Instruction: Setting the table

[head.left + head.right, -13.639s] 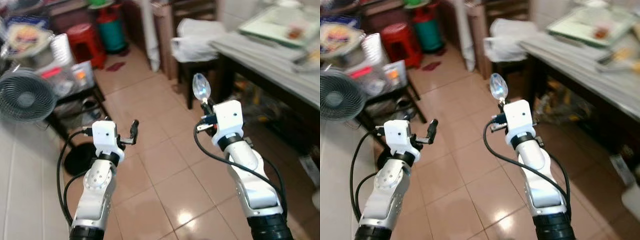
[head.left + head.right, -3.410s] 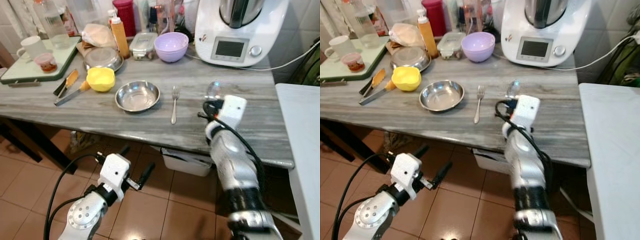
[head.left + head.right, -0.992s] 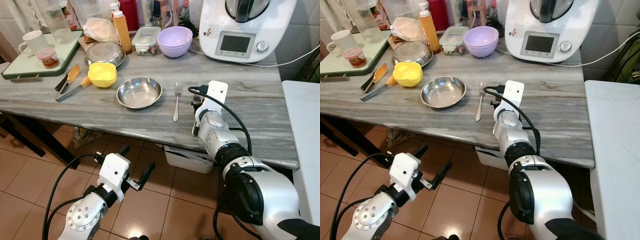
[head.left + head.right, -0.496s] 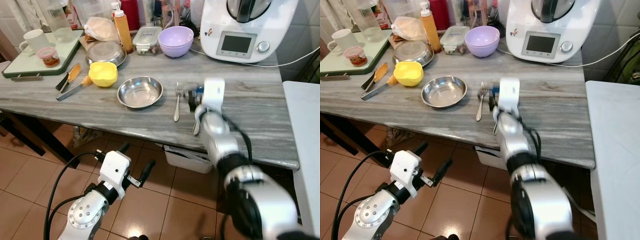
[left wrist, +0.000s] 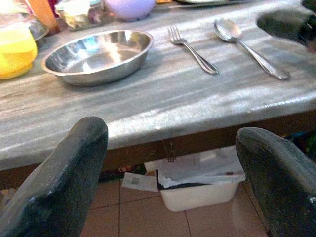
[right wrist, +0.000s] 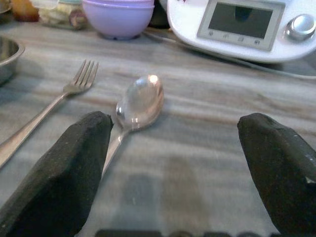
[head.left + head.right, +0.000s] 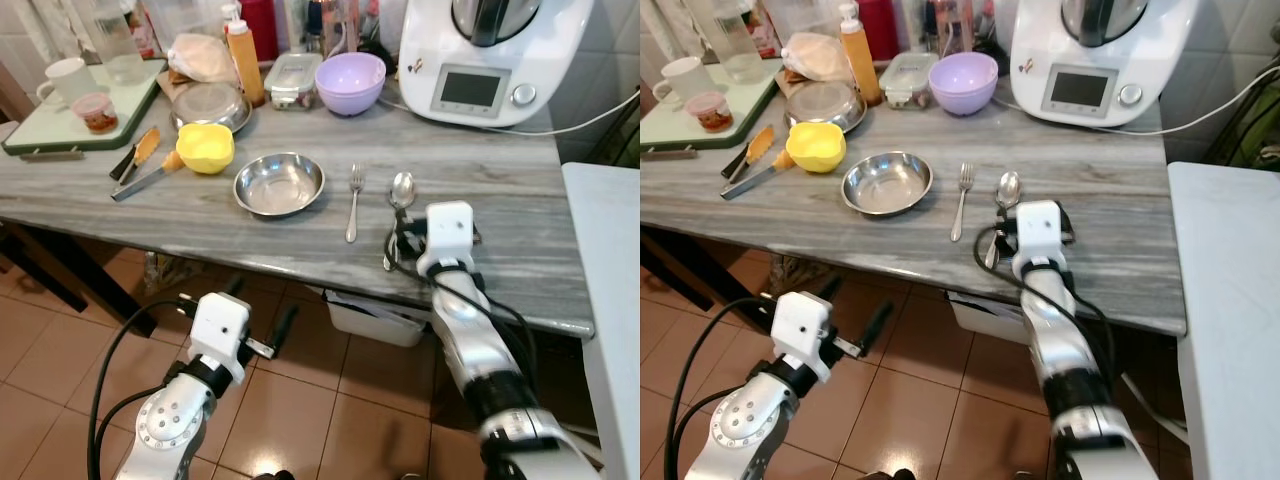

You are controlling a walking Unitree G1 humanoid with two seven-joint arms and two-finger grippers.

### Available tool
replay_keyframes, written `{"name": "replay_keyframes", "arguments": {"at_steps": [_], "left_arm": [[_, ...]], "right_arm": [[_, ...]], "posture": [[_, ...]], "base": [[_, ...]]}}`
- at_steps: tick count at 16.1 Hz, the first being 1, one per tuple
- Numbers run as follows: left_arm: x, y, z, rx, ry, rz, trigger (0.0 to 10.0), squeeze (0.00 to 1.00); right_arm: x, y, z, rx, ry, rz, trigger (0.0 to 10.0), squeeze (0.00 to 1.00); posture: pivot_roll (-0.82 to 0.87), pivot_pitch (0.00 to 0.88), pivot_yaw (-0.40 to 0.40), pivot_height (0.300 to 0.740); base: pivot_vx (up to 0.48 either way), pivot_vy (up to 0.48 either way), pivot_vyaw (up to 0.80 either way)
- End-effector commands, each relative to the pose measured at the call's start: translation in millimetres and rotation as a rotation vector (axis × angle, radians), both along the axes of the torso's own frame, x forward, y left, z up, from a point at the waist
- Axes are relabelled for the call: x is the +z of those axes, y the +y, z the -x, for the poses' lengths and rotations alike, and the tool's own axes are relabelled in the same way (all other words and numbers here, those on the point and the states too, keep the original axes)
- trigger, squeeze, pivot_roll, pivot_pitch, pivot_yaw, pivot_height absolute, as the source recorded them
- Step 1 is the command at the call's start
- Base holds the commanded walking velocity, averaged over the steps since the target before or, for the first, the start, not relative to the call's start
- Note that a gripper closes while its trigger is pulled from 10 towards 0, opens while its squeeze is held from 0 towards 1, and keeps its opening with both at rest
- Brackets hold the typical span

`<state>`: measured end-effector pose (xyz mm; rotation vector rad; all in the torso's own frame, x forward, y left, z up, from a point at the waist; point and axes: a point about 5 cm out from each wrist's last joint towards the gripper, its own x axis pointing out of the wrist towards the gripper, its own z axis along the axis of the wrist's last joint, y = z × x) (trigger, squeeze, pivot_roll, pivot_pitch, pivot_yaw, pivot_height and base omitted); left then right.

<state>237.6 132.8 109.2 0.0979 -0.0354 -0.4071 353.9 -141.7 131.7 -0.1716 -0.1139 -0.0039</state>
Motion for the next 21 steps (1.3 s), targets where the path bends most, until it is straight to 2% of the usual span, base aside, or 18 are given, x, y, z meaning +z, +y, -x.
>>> {"name": "replay_keyframes", "arguments": {"at_steps": [1,2,3,5,7,8,9,11,17,21], "left_arm": [[-1.7,4.5,0.4,0.019,0.007,0.005,10.0,0.0],[0.5,4.5,1.4,0.025,0.002,0.028,10.0,0.0],[0.9,5.0,2.2,0.036,0.004,0.043,10.0,0.0],[-1.2,7.5,4.0,0.059,0.016,0.058,10.0,0.0],[-2.8,7.9,5.6,0.061,0.019,0.055,10.0,0.0],[-2.8,7.6,5.8,0.061,0.019,0.057,10.0,0.0],[-2.6,6.8,5.6,0.059,0.018,0.061,10.0,0.0],[-1.6,4.8,4.7,0.053,0.013,0.067,10.0,0.0],[0.1,2.3,3.2,0.041,0.004,0.072,10.0,0.0],[0.3,1.1,3.9,0.032,0.001,0.069,10.0,0.0]], "right_arm": [[6.7,4.3,2.8,0.029,-0.026,-0.015,10.0,1.0],[4.6,-1.4,11.9,0.039,-0.026,-0.022,10.0,0.89],[3.0,-4.9,16.7,0.036,-0.024,-0.018,10.0,0.42],[-1.6,-11.7,29.3,0.031,-0.01,-0.011,10.0,0.31],[-7.6,-17.3,40.9,0.029,0.019,-0.008,10.0,0.28],[-8.8,-18.5,45.6,0.031,0.028,-0.008,10.0,0.09],[-10.1,-18.6,49.7,0.035,0.036,-0.01,10.0,0.0],[-10.3,-18.2,53.4,0.038,0.052,-0.014,10.0,0.0],[-8.2,-17.0,56.6,0.042,0.079,-0.016,10.0,0.0],[-8.5,-14.2,57.8,0.053,0.091,-0.013,10.0,0.0]], "posture": [[-0.12,0.116,0.076,0.74],[-0.12,0.117,0.071,0.74],[-0.12,0.118,0.071,0.74],[-0.12,0.121,0.071,0.74],[-0.13,0.124,0.071,0.74],[-0.13,0.125,0.071,0.74],[-0.13,0.126,0.071,0.74],[-0.14,0.127,0.071,0.74],[-0.14,0.127,0.071,0.74],[-0.14,0.127,0.072,0.74]], "base": [[0.0,0.0,0.0],[0.0,0.0,0.0],[0.0,0.0,0.0],[0.0,0.0,0.0],[0.0,0.0,0.0],[0.0,0.0,0.0],[0.0,0.0,0.0],[0.0,0.0,0.0],[0.0,0.0,-0.58],[0.0,0.0,0.0]]}}
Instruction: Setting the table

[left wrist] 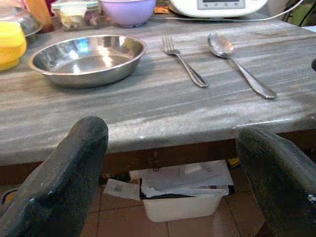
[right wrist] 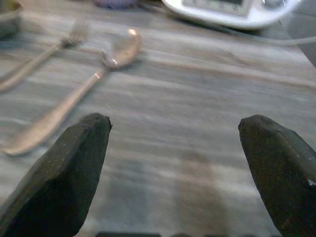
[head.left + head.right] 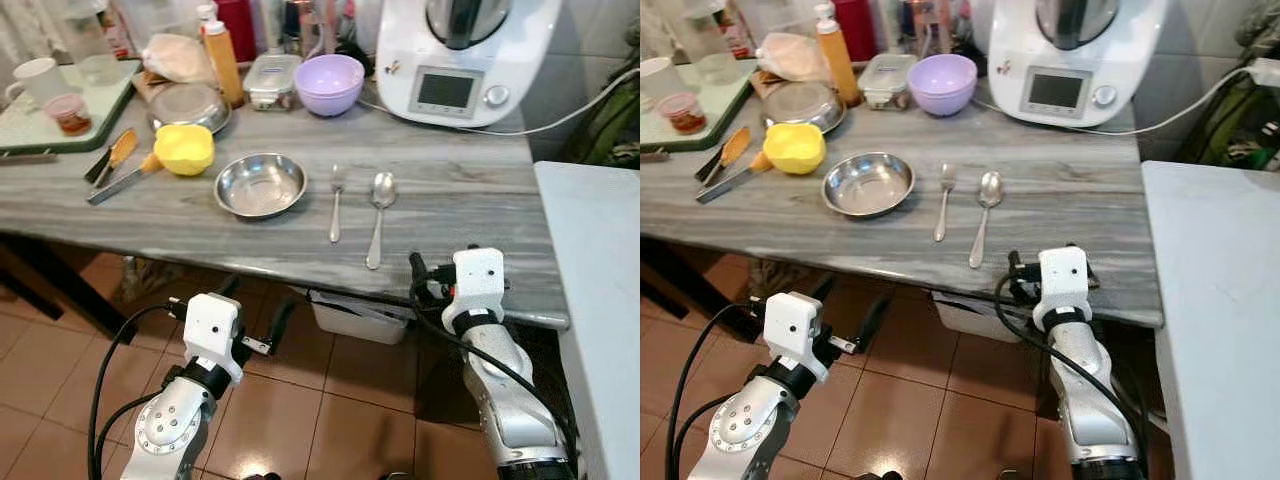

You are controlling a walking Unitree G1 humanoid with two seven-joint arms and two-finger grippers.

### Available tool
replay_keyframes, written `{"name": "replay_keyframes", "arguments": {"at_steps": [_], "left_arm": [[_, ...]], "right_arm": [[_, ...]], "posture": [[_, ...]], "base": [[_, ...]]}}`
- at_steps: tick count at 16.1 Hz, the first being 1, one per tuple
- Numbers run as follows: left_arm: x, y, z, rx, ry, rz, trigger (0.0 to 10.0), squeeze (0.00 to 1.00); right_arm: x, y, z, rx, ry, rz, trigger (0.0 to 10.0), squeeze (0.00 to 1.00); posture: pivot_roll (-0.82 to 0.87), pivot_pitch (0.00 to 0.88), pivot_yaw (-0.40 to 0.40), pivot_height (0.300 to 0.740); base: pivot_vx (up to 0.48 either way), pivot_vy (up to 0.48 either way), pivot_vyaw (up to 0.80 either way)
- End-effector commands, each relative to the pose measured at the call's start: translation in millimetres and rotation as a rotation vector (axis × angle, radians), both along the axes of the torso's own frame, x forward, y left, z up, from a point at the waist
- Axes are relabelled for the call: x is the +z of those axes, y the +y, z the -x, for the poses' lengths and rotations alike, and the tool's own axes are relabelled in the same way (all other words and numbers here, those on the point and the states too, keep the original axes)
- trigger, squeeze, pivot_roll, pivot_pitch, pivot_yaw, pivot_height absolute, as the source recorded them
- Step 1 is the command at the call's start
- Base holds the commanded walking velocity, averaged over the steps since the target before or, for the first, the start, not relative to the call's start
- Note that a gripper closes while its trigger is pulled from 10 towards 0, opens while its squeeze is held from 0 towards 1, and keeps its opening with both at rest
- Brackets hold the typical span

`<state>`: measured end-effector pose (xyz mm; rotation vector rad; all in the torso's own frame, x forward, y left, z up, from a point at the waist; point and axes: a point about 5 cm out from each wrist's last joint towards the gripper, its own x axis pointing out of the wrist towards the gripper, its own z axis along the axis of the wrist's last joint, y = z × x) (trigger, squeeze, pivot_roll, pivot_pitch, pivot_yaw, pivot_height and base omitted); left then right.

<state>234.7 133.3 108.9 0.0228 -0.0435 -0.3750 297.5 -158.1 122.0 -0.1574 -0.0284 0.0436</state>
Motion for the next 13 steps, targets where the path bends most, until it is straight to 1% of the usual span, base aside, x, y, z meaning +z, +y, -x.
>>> {"name": "replay_keyframes", "arguments": {"at_steps": [1,6,13], "left_arm": [[0.8,0.1,1.0,-0.004,-0.005,-0.008,10.0,0.0],[-0.9,-1.0,1.3,-0.015,0.001,-0.013,10.0,0.0],[-1.7,-2.8,1.8,-0.03,0.003,-0.021,10.0,0.0]], "right_arm": [[1.2,2.3,1.5,0.013,0.003,-0.001,10.0,0.0],[0.5,3.0,1.5,0.01,0.013,0.002,10.0,0.0],[-0.5,3.9,2.1,0.003,0.017,0.001,10.0,0.0]], "posture": [[-0.14,0.129,0.072,0.74],[-0.15,0.13,0.074,0.74],[-0.15,0.132,0.078,0.74]], "base": [[0.0,0.0,0.0],[0.0,0.0,0.0],[0.267,0.0,0.0]]}}
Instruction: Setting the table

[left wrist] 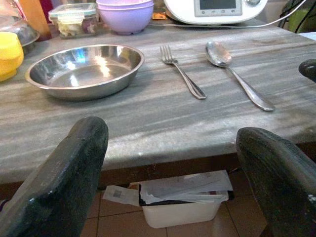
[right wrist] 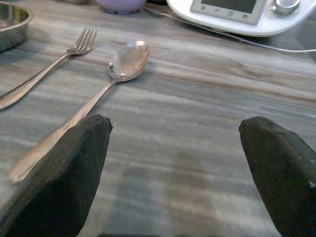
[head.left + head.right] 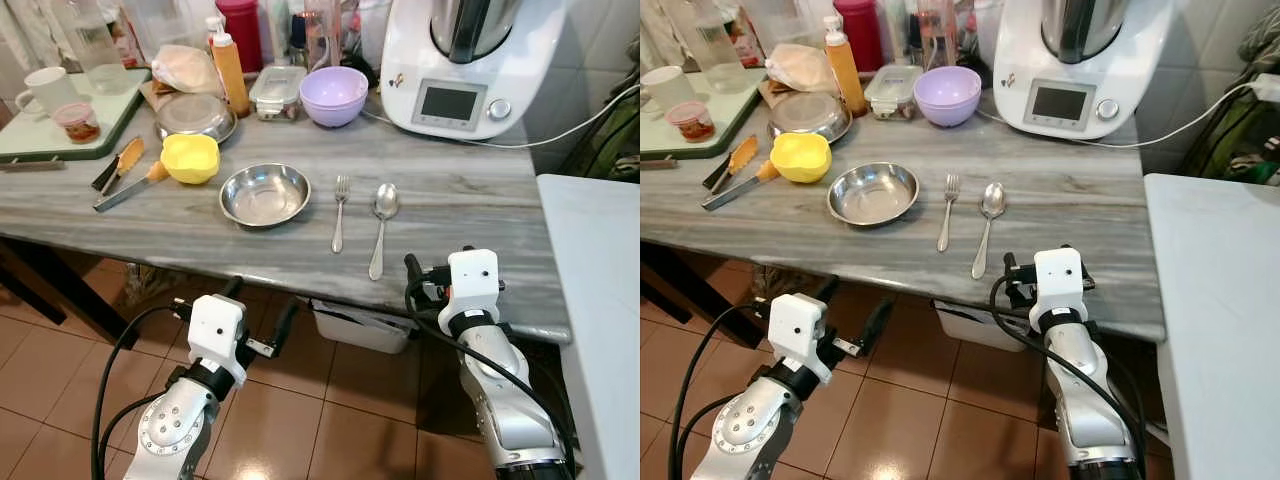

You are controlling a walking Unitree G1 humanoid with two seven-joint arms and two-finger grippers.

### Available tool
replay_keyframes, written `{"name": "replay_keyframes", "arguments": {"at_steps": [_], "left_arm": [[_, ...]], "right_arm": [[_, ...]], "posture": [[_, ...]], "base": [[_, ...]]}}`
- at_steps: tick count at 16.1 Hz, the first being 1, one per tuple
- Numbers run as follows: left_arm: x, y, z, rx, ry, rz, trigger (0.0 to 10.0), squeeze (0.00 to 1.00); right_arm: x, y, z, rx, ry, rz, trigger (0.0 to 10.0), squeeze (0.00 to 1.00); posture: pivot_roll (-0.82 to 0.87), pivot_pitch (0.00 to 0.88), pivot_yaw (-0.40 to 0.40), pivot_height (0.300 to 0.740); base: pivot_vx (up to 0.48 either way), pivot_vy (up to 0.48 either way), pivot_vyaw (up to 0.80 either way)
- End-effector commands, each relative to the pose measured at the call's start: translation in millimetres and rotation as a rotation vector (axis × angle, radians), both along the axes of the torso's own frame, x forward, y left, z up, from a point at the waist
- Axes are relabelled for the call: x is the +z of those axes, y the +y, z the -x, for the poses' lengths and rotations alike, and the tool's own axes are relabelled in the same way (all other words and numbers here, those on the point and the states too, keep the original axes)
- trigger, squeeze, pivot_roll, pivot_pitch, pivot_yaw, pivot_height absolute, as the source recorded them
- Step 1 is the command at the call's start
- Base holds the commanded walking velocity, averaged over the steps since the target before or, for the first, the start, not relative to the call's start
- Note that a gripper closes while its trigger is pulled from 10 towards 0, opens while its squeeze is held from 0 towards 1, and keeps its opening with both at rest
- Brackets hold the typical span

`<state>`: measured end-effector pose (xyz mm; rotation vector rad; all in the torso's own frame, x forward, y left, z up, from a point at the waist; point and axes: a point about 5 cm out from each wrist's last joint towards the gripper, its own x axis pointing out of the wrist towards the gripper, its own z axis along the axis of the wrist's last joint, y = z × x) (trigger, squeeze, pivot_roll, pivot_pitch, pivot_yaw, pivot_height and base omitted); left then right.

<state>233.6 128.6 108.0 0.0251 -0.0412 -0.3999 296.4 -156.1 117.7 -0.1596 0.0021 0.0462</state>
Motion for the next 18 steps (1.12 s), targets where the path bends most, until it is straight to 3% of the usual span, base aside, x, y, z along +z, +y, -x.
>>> {"name": "replay_keyframes", "arguments": {"at_steps": [1,10,18], "left_arm": [[-0.9,1.9,0.6,-0.006,0.002,-0.019,10.0,0.0],[-3.0,2.0,1.8,-0.015,0.007,-0.038,10.0,0.0],[-1.7,11.0,2.6,-0.002,0.002,-0.054,10.0,0.0]], "right_arm": [[3.5,1.5,1.1,0.0,-0.013,-0.002,10.0,0.0],[3.9,3.0,1.4,-0.001,-0.019,-0.006,10.0,0.0],[33.0,0.0,15.2,0.038,-0.185,0.086,10.0,0.0]], "posture": [[-0.15,0.132,0.08,0.74],[-0.14,0.132,0.079,0.74],[-0.14,0.127,0.087,0.74]], "base": [[0.285,0.0,0.0],[0.279,0.0,0.0],[0.272,0.0,0.0]]}}
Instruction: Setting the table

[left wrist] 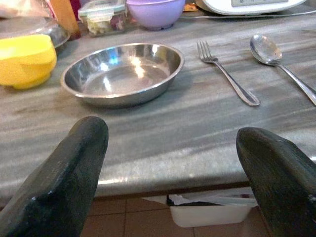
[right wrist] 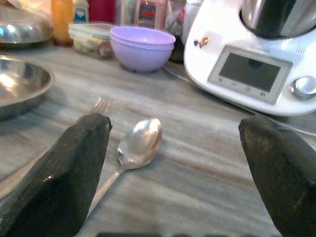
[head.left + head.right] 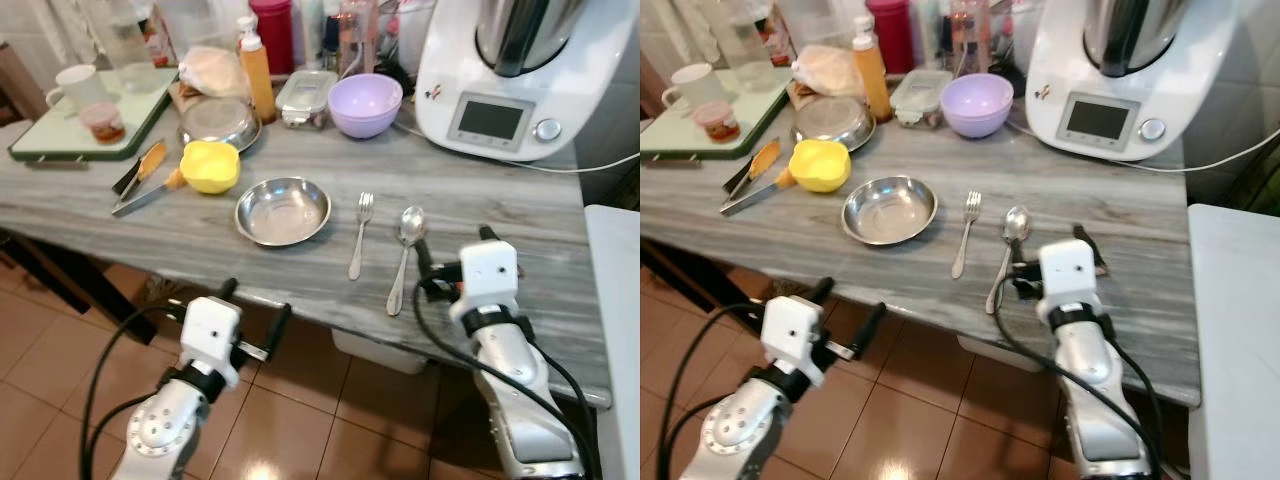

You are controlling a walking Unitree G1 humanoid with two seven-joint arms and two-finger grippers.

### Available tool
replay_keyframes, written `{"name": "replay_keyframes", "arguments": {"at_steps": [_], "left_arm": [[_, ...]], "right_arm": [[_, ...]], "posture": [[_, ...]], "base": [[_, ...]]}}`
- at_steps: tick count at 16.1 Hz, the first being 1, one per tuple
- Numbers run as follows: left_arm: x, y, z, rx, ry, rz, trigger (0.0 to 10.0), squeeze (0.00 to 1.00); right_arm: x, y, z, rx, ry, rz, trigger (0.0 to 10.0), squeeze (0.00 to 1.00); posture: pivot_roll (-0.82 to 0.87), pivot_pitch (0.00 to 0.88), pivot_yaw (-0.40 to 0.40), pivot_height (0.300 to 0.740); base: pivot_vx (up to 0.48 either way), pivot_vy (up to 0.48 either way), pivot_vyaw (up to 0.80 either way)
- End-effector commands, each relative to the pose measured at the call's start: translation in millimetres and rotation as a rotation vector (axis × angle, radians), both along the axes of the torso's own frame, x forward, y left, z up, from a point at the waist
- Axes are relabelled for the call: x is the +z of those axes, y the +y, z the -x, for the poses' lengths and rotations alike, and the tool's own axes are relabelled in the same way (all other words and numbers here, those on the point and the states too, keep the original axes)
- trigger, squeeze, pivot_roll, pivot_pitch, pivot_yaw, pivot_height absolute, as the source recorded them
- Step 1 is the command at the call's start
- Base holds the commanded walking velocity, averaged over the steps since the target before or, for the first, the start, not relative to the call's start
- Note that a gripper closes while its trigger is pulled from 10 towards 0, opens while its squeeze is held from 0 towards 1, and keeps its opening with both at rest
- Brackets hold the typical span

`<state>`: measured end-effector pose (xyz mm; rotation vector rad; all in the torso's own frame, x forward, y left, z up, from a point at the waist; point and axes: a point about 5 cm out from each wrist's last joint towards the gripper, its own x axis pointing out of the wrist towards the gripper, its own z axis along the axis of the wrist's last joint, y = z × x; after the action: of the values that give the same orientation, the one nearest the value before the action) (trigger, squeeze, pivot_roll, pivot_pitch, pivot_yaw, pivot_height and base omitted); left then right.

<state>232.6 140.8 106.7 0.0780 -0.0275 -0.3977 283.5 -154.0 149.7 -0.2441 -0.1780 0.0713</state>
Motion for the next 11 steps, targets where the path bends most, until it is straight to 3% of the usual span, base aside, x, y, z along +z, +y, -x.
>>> {"name": "replay_keyframes", "arguments": {"at_steps": [1,7,11], "left_arm": [[-0.7,-1.5,1.8,-0.008,0.0,-0.001,10.0,0.0],[-1.8,-4.2,3.1,-0.016,0.007,0.002,10.0,0.0],[-2.1,-4.6,7.5,-0.018,0.013,0.007,10.0,0.0]], "right_arm": [[-1.7,-3.6,4.6,-0.004,0.005,0.008,10.0,0.0],[-6.9,-3.6,9.2,0.0,0.035,0.008,10.0,0.0],[-11.8,-0.6,11.0,0.016,0.087,-0.048,10.0,0.0]], "posture": [[-0.14,0.127,0.087,0.74],[-0.14,0.129,0.088,0.74],[-0.14,0.138,0.085,0.74]], "base": [[0.274,0.0,0.0],[0.276,0.0,0.0],[0.0,0.0,0.0]]}}
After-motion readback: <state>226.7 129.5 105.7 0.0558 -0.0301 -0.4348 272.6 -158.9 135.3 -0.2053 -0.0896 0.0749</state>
